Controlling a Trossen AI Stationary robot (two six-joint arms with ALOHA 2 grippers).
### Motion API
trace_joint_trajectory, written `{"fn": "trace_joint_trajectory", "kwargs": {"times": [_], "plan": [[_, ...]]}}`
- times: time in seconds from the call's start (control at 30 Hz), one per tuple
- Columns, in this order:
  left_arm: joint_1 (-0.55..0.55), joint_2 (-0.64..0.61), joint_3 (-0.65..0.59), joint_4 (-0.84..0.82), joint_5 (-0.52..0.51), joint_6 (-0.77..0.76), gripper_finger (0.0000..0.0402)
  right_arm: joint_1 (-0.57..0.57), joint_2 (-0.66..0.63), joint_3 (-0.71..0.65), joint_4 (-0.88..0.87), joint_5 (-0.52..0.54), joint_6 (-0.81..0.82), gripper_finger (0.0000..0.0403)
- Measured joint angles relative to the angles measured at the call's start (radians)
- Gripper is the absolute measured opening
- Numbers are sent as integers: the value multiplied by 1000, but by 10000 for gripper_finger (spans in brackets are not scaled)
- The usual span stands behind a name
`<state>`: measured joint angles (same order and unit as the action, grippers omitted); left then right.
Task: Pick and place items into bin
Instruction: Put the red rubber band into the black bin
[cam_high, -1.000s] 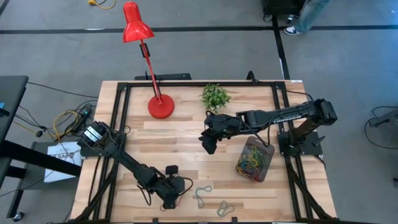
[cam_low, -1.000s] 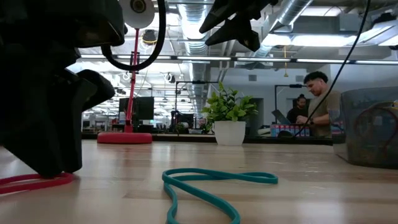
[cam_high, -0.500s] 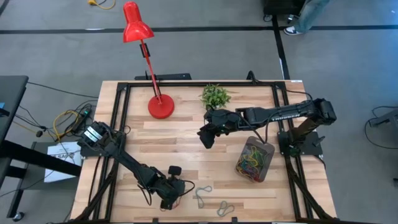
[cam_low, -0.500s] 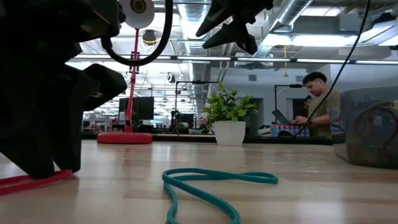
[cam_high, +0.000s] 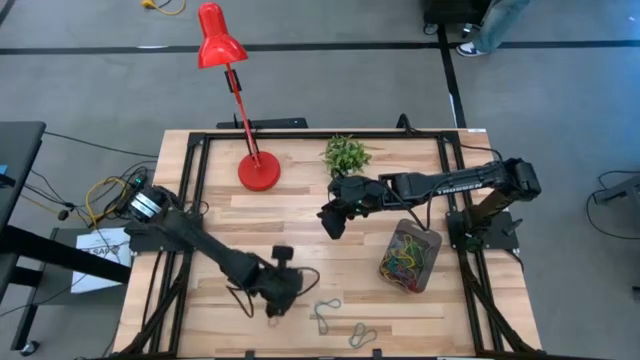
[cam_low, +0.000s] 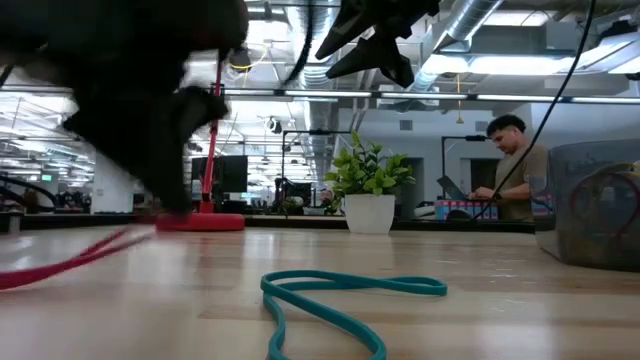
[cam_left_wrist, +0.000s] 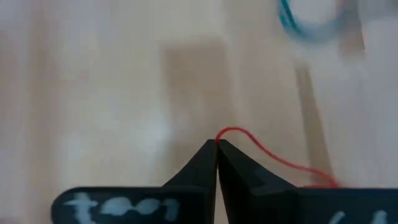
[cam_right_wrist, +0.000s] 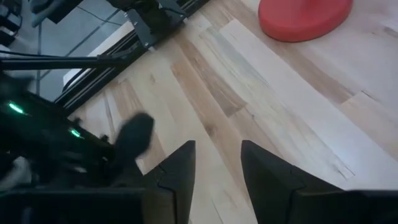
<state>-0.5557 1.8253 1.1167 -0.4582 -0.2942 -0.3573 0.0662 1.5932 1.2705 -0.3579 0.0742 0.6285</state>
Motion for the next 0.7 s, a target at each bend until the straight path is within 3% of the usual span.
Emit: {"fn": "trace_joint_trajectory", "kwargs": {"times": [0.17, 0.33, 0.5, 0.7], "plan": [[51, -95, 56, -211, -84, 60, 0, 6, -4, 0, -23, -21, -41, 118], [104, -209, 119, -348, -252, 93, 0, 18, -6, 0, -53, -59, -156, 119], [156, -325, 171, -333, -314, 137, 0, 55, 0, 0, -14, -87, -280, 119], [207, -386, 228, -292, -328, 222, 0, 61, 0, 0, 158, -20, -358, 119]]}}
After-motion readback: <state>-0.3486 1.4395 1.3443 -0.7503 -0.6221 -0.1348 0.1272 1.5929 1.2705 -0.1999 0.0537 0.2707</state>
